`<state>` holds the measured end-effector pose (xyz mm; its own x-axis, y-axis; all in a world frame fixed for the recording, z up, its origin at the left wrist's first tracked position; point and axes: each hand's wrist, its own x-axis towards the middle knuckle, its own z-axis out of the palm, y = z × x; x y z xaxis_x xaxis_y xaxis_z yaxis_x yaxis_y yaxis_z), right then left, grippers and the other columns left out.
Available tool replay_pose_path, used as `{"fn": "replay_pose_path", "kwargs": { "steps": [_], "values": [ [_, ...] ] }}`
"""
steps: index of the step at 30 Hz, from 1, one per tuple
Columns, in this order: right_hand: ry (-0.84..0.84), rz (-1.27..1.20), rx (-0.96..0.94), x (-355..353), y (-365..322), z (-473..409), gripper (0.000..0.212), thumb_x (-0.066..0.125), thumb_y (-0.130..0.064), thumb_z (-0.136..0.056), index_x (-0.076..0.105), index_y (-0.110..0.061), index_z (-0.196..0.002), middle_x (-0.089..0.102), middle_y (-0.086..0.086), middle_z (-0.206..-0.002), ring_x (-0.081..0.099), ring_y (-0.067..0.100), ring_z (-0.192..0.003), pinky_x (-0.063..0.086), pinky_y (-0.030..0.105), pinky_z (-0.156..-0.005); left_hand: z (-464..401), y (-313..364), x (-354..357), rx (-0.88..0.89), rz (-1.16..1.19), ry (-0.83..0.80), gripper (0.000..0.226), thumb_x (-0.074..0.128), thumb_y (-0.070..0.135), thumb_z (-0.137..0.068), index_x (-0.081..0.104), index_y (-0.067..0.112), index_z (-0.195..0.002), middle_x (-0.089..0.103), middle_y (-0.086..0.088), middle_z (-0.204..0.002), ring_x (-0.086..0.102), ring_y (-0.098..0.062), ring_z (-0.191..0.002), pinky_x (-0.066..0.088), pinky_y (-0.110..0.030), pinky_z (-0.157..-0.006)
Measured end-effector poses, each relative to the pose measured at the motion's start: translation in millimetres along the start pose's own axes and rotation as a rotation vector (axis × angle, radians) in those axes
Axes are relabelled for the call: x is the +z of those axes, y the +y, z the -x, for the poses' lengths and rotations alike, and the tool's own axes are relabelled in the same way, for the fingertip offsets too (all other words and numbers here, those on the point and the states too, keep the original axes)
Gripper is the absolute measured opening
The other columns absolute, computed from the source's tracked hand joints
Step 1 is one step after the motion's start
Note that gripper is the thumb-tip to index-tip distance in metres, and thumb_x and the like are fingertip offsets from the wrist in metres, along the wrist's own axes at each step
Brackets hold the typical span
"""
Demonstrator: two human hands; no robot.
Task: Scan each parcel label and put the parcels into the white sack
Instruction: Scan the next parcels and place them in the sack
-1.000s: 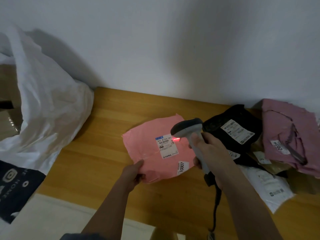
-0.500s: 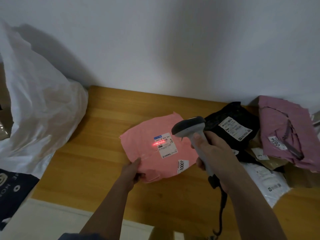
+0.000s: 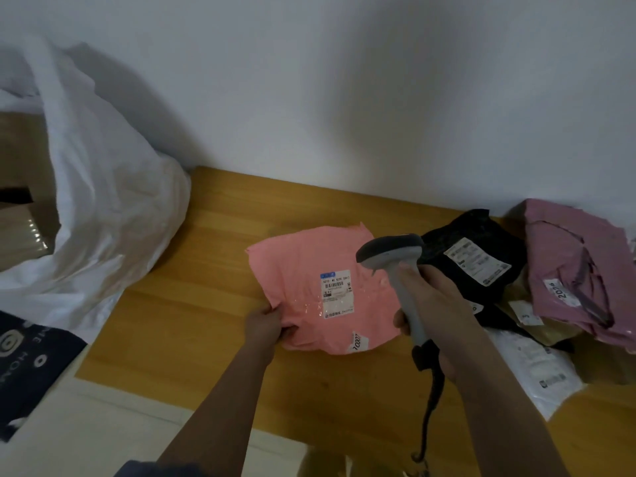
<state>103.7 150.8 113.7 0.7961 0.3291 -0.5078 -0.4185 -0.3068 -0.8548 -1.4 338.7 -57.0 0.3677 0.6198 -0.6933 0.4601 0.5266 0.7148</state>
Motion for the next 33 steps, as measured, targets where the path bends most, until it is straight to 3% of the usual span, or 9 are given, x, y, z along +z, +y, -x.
{"fn": "replay_pose_path", "kwargs": {
  "steps": [3, 7, 15, 19, 22, 24, 29, 31, 33],
  "values": [
    [0.000, -0.048, -0.026, 2.6, -6.6, 2.7, 0.023, 0.053, -0.040, -0.097, 0.058, -0.019, -0.101, 0.055, 0.005, -0.075, 0.055, 0.014, -0.055, 0.043, 0.032, -0.055, 15.0, 19.1, 1.5, 0.078, 0.081, 0.009, 0.014, 0.049, -0.005, -0.097, 0.063, -0.003, -0.101, 0.067, -0.018, -0.089, 0.065, -0.025, -0.073, 0.056, -0.021, -0.052],
    [0.009, -0.123, -0.087, 2.5, -20.3, 13.3, 0.026, 0.051, -0.038, -0.099, 0.058, -0.013, -0.103, 0.057, 0.006, -0.080, 0.053, 0.010, -0.048, 0.043, 0.025, -0.046, 36.2, 55.0, -0.5, 0.211, 0.178, -0.002, 0.014, 0.045, -0.001, -0.100, 0.058, -0.004, -0.104, 0.064, -0.024, -0.111, 0.071, -0.030, -0.081, 0.060, -0.025, -0.063],
    [0.011, -0.362, -0.244, 20.0, -54.8, 36.6, 0.010, 0.051, -0.039, -0.099, 0.055, -0.031, -0.096, 0.054, -0.003, -0.082, 0.050, 0.012, -0.053, 0.041, 0.027, -0.050, 120.4, 149.2, -41.4, 0.617, 0.395, 0.085, 0.024, 0.042, -0.001, -0.102, 0.058, -0.001, -0.119, 0.066, -0.009, -0.099, 0.073, -0.018, -0.071, 0.058, -0.023, -0.066],
    [-0.106, -0.387, -0.304, 49.7, -68.1, 48.7, 0.013, 0.049, -0.029, -0.101, 0.052, -0.018, -0.106, 0.056, 0.002, -0.094, 0.051, 0.005, -0.042, 0.040, 0.018, -0.039, 163.3, 187.1, -86.8, 0.841, 0.347, 0.241, 0.024, 0.041, 0.000, -0.102, 0.062, 0.010, -0.106, 0.070, -0.002, -0.092, 0.073, -0.018, -0.076, 0.058, -0.024, -0.071],
    [-0.203, -0.375, -0.336, 78.1, -70.0, 63.7, 0.015, 0.049, -0.026, -0.101, 0.055, -0.016, -0.110, 0.058, 0.003, -0.097, 0.051, 0.007, -0.043, 0.040, 0.024, -0.044, 178.7, 212.7, -127.4, 0.965, 0.309, 0.384, 0.024, 0.041, 0.003, -0.102, 0.063, 0.012, -0.107, 0.069, -0.006, -0.101, 0.069, -0.028, -0.094, 0.058, -0.031, -0.078],
    [-0.239, -0.374, -0.358, 99.3, -68.4, 72.0, 0.014, 0.049, -0.028, -0.101, 0.056, -0.018, -0.108, 0.058, 0.002, -0.095, 0.051, 0.008, -0.045, 0.040, 0.025, -0.046, 183.1, 228.0, -152.9, 1.010, 0.292, 0.469, 0.023, 0.043, 0.009, -0.103, 0.064, 0.015, -0.111, 0.070, -0.005, -0.106, 0.069, -0.025, -0.098, 0.056, -0.037, -0.084],
    [-0.232, -0.388, -0.346, 162.3, -68.1, 73.7, 0.016, 0.049, -0.033, -0.101, 0.055, -0.022, -0.110, 0.057, 0.003, -0.101, 0.052, 0.008, -0.046, 0.040, 0.028, -0.049, 170.5, 261.5, -208.1, 1.073, 0.209, 0.497, 0.032, 0.037, 0.003, -0.103, 0.060, 0.024, -0.098, 0.066, 0.012, -0.091, 0.066, 0.004, -0.079, 0.055, -0.017, -0.071],
    [-0.203, -0.383, -0.333, 190.3, -68.5, 70.0, 0.016, 0.049, -0.034, -0.100, 0.055, -0.023, -0.111, 0.059, 0.003, -0.103, 0.052, 0.009, -0.046, 0.041, 0.029, -0.050, 145.4, 269.1, -232.6, 1.024, 0.198, 0.480, 0.035, 0.037, 0.001, -0.103, 0.059, 0.028, -0.096, 0.066, 0.010, -0.095, 0.067, 0.001, -0.085, 0.057, -0.020, -0.074],
    [-0.175, -0.378, -0.328, 217.9, -70.9, 66.3, 0.010, 0.050, -0.035, -0.100, 0.056, -0.028, -0.104, 0.059, 0.003, -0.101, 0.052, 0.012, -0.048, 0.041, 0.030, -0.052, 111.1, 276.6, -255.9, 0.938, 0.185, 0.458, 0.033, 0.040, 0.003, -0.101, 0.060, 0.029, -0.097, 0.068, 0.002, -0.103, 0.068, -0.013, -0.097, 0.058, -0.029, -0.081]
  ]
}}
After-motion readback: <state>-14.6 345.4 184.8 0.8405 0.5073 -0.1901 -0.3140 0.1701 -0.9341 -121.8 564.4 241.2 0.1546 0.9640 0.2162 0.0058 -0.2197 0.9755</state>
